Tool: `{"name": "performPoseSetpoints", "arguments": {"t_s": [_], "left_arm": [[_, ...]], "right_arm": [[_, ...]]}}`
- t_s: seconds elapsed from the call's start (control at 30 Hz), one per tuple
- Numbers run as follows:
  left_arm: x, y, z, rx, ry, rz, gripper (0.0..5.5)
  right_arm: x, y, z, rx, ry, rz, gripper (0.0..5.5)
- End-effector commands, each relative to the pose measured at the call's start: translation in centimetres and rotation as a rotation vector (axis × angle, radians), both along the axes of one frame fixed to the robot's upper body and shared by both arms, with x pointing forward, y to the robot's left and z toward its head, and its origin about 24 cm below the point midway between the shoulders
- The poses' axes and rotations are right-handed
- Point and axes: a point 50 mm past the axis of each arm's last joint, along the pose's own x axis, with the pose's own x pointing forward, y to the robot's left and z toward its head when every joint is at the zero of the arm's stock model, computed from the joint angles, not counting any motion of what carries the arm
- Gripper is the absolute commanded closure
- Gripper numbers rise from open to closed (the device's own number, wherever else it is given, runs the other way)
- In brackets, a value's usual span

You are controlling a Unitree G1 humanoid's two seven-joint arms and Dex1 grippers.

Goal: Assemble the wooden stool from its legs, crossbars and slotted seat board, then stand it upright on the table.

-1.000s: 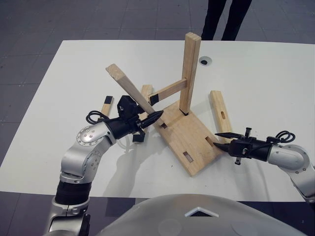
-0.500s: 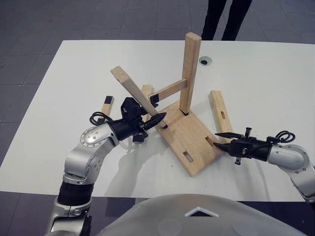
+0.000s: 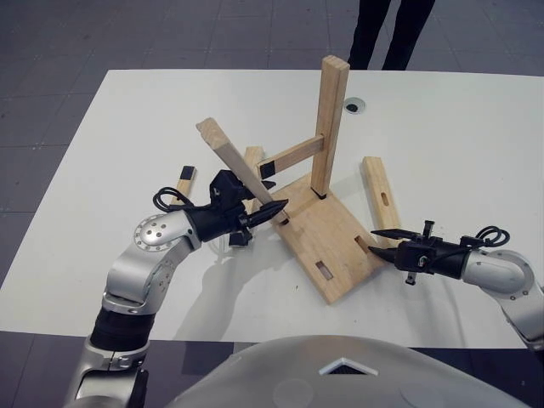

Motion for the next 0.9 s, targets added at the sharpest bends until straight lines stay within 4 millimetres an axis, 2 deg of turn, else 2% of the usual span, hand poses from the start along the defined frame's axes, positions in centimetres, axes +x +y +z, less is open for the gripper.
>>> {"name": "performPoseSetpoints", "arguments": {"t_s": [0.03, 0.3, 0.63, 0.9], "left_arm": [[-1.0, 2.0, -2.1, 0.106, 0.166, 0.037, 3.45], [-0.4, 1.6, -2.3, 0.085, 0.137, 0.083, 3.45], [1.0, 0.8, -0.5, -0.011, 0.010, 0.103, 3.45], [0.5, 0.4, -1.4, 0.015, 0.029, 0.069, 3.45]], "right_arm": [[-3.9, -3.2, -5.4, -0.237, 0.335, -0.101, 3.93], [-3.9, -3.2, -5.4, -0.236, 0.336, -0.101, 3.93], [-4.0, -3.2, -5.5, -0.237, 0.340, -0.102, 3.93], [-3.9, -3.2, -5.3, -0.236, 0.336, -0.103, 3.93]]}}
